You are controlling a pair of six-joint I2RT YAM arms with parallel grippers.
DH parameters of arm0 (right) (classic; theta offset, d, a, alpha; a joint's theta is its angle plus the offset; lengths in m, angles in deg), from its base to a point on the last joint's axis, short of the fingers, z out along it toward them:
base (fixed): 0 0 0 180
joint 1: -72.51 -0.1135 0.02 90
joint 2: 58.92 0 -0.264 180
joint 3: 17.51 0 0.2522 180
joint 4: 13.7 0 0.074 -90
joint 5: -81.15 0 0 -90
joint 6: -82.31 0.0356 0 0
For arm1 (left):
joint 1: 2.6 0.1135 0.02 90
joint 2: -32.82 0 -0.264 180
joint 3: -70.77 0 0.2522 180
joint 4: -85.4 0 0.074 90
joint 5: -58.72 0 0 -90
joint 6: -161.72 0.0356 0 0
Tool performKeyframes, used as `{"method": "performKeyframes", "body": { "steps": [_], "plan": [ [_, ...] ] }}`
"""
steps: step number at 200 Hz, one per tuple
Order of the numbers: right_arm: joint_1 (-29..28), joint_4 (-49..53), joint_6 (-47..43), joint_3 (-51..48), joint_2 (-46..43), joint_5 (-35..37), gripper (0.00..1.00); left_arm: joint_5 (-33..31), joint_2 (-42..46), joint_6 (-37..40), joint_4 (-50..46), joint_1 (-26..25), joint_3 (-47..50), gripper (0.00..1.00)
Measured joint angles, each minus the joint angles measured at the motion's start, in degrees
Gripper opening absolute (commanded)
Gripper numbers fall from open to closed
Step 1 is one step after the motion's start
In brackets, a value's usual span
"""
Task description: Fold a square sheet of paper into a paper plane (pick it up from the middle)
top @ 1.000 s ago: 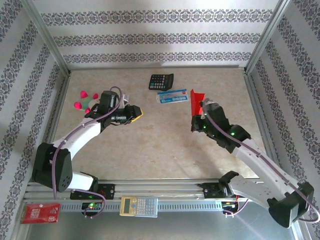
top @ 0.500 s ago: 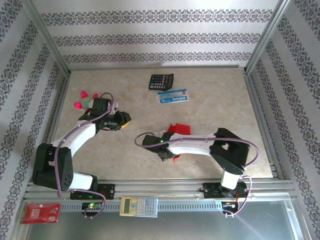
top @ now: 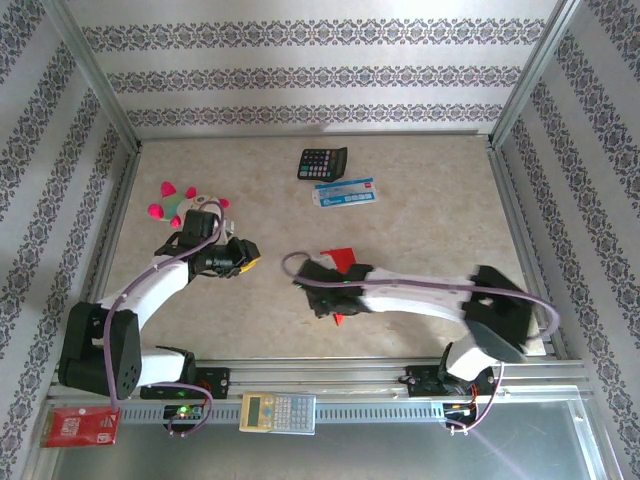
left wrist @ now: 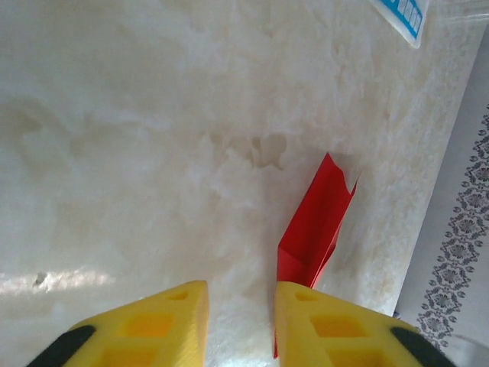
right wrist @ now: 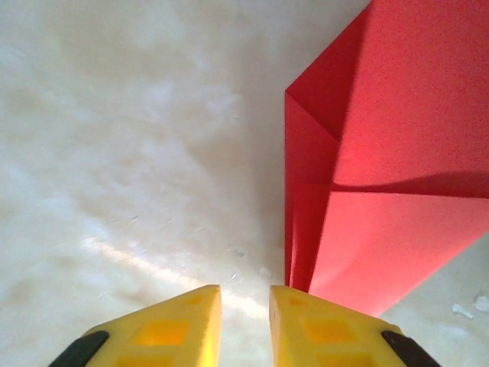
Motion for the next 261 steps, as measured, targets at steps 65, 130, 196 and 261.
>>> {"method": "performKeyframes", "body": {
  "steps": [65, 130, 196, 261],
  "plan": [
    [17.9, -17.8, 1.4, -16.3, -8.4, -18.4, 0.09, -1.3, -8.6, -10.1, 12.4, -23.6, -0.1, 0.07],
    [16.7, -29.9, 6.4, -18.3, 1.9, -22.1, 0.05, -2.0, -19.1, -13.4, 16.6, -26.1, -4.2, 0.07],
    [17.0, -32.7, 9.8, -22.4, -3.6, -22.0, 0.10, 0.6, -28.1, -13.2, 17.2, -26.3, -10.8, 0.09],
    [28.3, -24.5, 6.0, -24.2, -19.6, -22.3, 0.19, 4.5, -37.7, -4.5, 10.9, -26.2, -20.8, 0.06]
  ]
}}
